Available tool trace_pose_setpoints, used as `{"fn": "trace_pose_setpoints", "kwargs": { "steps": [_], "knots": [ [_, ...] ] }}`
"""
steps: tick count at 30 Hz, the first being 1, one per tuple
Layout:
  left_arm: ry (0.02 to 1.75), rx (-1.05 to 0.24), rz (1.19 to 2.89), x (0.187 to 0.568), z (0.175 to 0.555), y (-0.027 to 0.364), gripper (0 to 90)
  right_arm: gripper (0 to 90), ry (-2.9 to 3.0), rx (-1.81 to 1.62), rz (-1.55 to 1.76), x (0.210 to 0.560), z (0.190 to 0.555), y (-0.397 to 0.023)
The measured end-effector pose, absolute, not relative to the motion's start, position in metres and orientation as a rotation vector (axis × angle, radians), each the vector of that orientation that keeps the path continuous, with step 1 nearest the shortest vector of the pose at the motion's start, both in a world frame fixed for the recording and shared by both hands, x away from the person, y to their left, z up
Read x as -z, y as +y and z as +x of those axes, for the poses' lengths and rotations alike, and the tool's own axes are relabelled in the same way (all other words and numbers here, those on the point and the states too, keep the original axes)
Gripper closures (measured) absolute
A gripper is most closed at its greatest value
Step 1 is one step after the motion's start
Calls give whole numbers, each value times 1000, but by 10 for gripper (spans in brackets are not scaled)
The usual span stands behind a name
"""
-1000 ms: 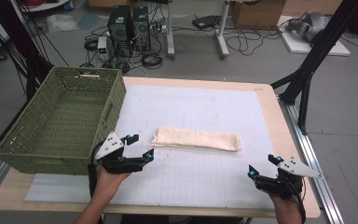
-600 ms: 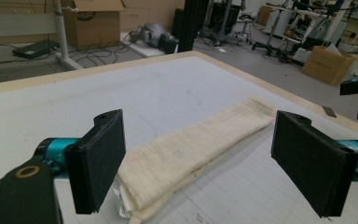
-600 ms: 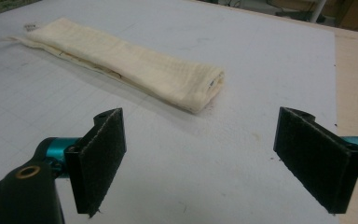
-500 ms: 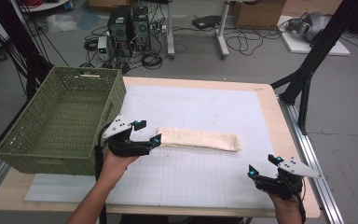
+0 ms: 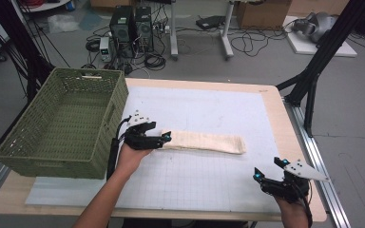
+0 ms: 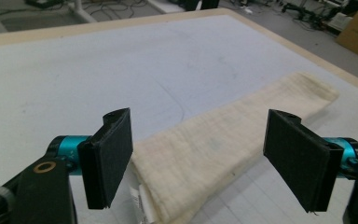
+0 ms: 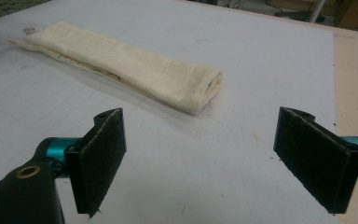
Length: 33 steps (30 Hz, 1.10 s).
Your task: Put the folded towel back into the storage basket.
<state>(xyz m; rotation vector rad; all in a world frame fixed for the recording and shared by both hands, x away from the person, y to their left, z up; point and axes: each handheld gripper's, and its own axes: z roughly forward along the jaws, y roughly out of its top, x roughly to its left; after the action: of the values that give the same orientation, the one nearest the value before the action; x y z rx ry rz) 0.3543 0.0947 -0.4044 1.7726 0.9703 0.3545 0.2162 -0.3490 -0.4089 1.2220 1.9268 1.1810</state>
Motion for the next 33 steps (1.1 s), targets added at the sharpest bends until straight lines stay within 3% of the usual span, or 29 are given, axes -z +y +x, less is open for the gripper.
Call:
{"fn": "trace_pose_setpoints", "kwargs": {
  "steps": [12,27,30,33],
  "knots": [
    [1074,-361,1911,433,371,80,365,154,1925,-1194,1204,409,217,-349],
    [1061,-387,2042,446,368,66,433,154,1926,-1191,1201,409,216,-350],
    [1052,-407,2059,446,366,64,476,156,1925,-1195,1210,409,216,-350],
    [1025,-393,2072,445,363,61,613,160,1934,-1192,1211,409,216,-349]
  ]
}}
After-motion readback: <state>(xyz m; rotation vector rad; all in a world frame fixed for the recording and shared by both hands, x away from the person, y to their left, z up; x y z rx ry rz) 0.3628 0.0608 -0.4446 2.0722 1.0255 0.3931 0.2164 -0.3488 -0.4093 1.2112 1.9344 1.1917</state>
